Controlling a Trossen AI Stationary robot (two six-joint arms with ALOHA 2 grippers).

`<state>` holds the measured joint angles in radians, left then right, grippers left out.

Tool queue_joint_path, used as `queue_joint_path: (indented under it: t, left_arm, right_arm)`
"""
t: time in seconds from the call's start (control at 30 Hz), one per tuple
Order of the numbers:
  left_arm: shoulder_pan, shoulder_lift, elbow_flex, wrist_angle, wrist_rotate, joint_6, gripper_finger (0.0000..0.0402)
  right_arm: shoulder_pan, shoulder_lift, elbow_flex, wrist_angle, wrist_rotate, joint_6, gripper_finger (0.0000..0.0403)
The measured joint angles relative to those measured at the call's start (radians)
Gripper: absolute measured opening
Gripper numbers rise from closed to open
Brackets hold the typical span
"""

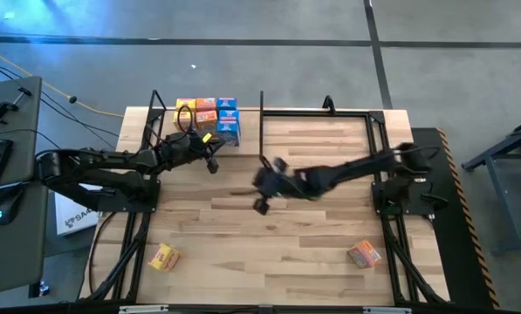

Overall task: Stack cereal on shelf
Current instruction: Put the orange cereal box on the shelf aligned with the other orange cereal boxes

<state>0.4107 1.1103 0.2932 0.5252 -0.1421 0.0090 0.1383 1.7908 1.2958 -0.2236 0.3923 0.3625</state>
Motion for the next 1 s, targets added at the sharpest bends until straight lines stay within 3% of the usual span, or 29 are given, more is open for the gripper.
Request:
queue_joint_path:
  t: [0.2, 0.5, 0.77, 1.0]
  left_arm:
    - [0.0, 0.0, 0.0, -0.001, 0.003, -0.005, 0.0]
    - [0.0, 0.0, 0.0, 0.001, 0.004, -0.005, 0.0]
    - [0.0, 0.0, 0.0, -0.003, 0.006, -0.008, 0.0]
    - [0.0, 0.0, 0.0, -0.002, 0.01, -0.007, 0.0]
  right_arm:
    - [0.168, -0.2, -0.133, -0.229, 0.13, 0.37, 0.0]
    - [0.357, -0.261, -0.138, -0.625, 0.199, 0.85, 0.0001]
    - [0.429, -0.261, -0.138, -0.678, 0.162, 0.983, 0.0038]
    - [0.469, -0.26, -0.138, -0.681, 0.029, 1.015, 0.0127]
